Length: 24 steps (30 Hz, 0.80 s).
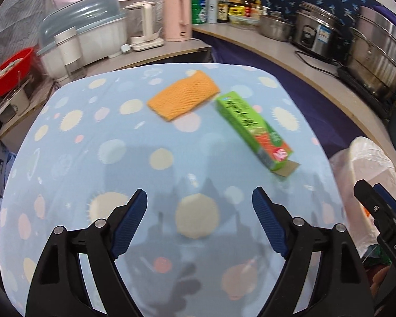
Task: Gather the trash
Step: 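Move both tools back over the table toward the foam net and green box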
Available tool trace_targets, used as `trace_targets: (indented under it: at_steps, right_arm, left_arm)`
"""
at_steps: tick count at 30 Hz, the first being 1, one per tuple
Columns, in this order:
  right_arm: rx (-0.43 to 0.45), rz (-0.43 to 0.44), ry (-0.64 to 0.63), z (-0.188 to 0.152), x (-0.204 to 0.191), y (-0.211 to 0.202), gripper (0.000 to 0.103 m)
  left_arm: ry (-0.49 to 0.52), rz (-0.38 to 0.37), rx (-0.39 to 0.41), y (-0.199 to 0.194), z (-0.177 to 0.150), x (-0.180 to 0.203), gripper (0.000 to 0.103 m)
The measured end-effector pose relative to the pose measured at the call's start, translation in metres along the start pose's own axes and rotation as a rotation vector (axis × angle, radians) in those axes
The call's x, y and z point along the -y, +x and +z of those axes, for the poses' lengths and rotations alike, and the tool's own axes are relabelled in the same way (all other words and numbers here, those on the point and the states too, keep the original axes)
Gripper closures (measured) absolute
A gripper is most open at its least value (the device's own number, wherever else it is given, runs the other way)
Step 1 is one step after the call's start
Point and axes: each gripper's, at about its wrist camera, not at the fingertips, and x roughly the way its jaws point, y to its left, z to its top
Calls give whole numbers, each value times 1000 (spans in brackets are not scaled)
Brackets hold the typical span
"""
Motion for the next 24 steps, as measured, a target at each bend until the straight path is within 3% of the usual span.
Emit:
trace_targets:
  at_steps: [4,10,24]
  right_arm:
    - [-24,16,-48,3,-23,28,28]
    - [-54,27,-117,11,-44,68,24]
    - [-96,25,-200,31,-72,127,24]
  left_arm:
    - [-23,11,2,6,6,-27,18]
    - [-16,35,10,23,22,-48,15]
    - [22,46,4,73,63,-58,15]
